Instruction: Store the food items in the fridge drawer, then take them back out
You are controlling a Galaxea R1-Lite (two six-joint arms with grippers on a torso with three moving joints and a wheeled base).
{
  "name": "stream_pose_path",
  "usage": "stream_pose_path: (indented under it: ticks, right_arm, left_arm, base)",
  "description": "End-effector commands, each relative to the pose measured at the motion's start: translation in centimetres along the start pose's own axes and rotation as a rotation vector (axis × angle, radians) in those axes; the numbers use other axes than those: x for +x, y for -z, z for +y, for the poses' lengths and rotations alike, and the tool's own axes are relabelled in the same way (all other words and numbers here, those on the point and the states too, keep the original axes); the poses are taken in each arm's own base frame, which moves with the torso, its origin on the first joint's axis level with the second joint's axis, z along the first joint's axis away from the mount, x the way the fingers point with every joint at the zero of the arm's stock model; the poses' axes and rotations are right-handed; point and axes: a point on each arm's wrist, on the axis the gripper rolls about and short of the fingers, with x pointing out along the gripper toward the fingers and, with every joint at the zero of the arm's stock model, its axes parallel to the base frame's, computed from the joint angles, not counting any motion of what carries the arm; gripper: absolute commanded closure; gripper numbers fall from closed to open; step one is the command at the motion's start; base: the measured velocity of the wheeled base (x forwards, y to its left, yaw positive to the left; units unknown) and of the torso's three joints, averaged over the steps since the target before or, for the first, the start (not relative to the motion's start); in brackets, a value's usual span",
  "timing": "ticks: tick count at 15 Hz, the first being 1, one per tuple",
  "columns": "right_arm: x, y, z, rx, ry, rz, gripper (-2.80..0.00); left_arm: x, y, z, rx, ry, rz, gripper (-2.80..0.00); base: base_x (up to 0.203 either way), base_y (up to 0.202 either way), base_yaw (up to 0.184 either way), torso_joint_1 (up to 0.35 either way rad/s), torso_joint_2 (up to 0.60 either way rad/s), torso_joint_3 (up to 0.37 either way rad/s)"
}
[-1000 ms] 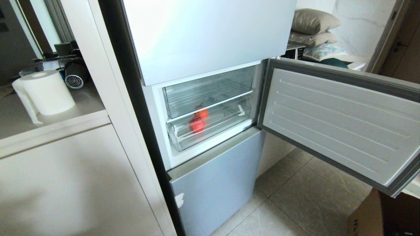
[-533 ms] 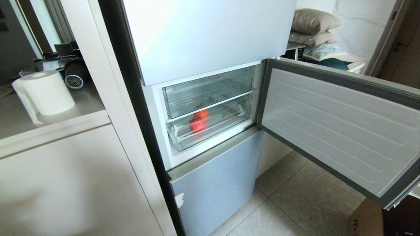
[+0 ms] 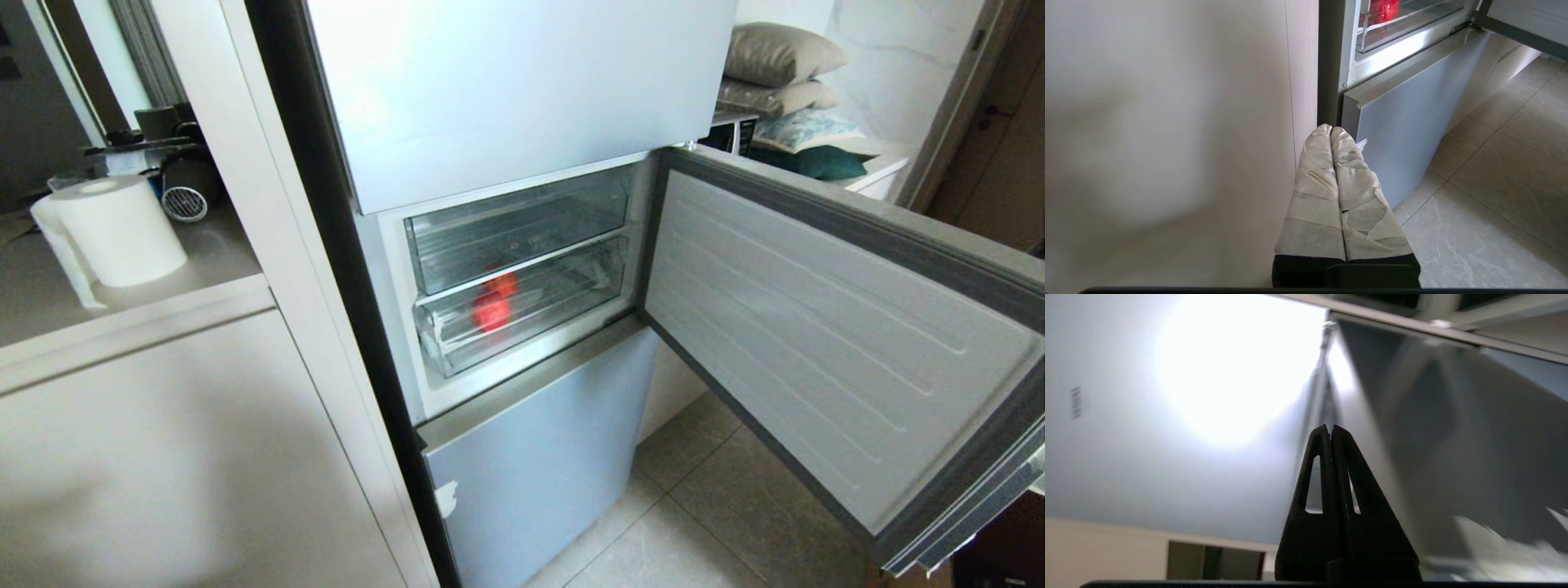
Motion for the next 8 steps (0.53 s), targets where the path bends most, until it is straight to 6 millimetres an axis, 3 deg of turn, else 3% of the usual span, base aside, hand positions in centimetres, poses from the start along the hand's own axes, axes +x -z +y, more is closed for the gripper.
stream_pose_path:
  ticks: [1, 5, 7, 8]
  right_arm:
    - [-0.9, 1.9, 3.7, -0.061, -0.057, -0.008, 0.0]
    - [0.9, 0.9, 2.2, -0.166, -0.041, -0.208, 0.0]
    - [4.8, 1.9, 0.6, -0.264, 0.019, -0.337, 0.0]
    - [7.1, 3.4, -0.4, -0.319, 0.066, -0.353, 0.0]
  left_arm:
    - [0.0, 0.0, 0.0, 0.0, 0.0, 0.001, 0.0]
    - [0.0, 0.0, 0.0, 0.0, 0.0, 0.001, 0.0]
    - [0.0, 0.0, 0.0, 0.0, 0.0, 0.001, 0.0]
    - [0.0, 0.0, 0.0, 0.0, 0.0, 0.001, 0.0]
  base:
    - [0.0, 0.0, 0.0, 0.0, 0.0, 0.0]
    - [0.0, 0.0, 0.0, 0.0, 0.0, 0.0]
    - [0.0, 0.0, 0.0, 0.0, 0.0, 0.0]
    - [0.0, 0.0, 0.0, 0.0, 0.0, 0.0]
